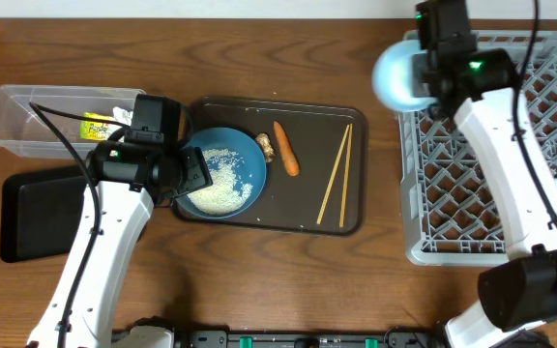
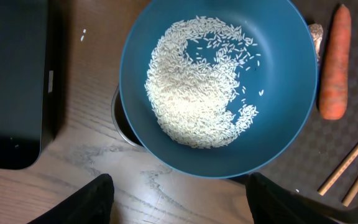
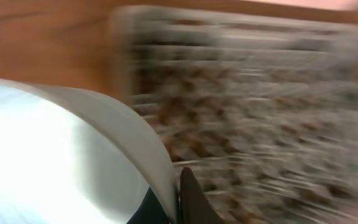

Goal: Sort waste into correct bins and load items into the dishwasher rack
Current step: 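Lift the light blue bowl with the right gripper and carry it into the dish rack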

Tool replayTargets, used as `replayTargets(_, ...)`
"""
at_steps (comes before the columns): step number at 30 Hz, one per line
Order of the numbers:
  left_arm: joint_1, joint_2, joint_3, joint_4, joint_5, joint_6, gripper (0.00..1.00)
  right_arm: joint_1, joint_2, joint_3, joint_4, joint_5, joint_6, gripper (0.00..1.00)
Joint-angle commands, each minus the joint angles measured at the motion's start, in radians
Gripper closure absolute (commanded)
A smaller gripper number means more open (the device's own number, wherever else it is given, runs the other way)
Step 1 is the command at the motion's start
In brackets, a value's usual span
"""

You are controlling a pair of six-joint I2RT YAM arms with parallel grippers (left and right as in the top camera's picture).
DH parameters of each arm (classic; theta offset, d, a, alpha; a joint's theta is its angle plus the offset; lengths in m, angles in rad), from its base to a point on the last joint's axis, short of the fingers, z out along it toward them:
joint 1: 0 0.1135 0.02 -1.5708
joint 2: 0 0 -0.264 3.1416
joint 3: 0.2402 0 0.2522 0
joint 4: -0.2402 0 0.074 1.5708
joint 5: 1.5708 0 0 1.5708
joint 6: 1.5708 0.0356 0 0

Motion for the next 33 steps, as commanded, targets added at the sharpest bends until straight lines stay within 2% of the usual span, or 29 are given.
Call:
replayTargets(1,0.004,-0.005,0.009,-0.003,-0.012,0.013,0.31,-0.072,-0.008,0.002,-0.013,0.427,0.009,0.99)
replayTargets(3,0.004,-0.005,0.009,-0.002,-0.012,0.013,0.31,-0.118,-0.004,0.002,-0.039,0.558,0.101,0.99)
replayTargets(6,0.004,-0.005,0.009,-0.003,-0.012,0.013,0.31,-0.187,-0.004,0.002,-0.072,0.646,0.222,0.99)
replayTargets(9,0.004,-0.005,0.009,-0.003,-0.012,0.013,0.31,-0.250,-0.004,0.002,-0.069,0.660,0.265,0.99)
replayTargets(15,0.004,-0.005,0.009,-0.003,-0.011,0.013,0.31,-0.361,0.001,0.001,-0.005,0.661,0.262,0.99)
replayTargets(27,0.004,-0.005,0.009,-0.002,-0.011,0.013,0.31,-0.513,0.181,0.001,0.289,0.682,0.005,0.99)
replayTargets(33,0.004,-0.005,0.009,-0.002,-0.011,0.008,0.31,-0.528,0.311,0.001,0.552,0.742,-0.259,0.99)
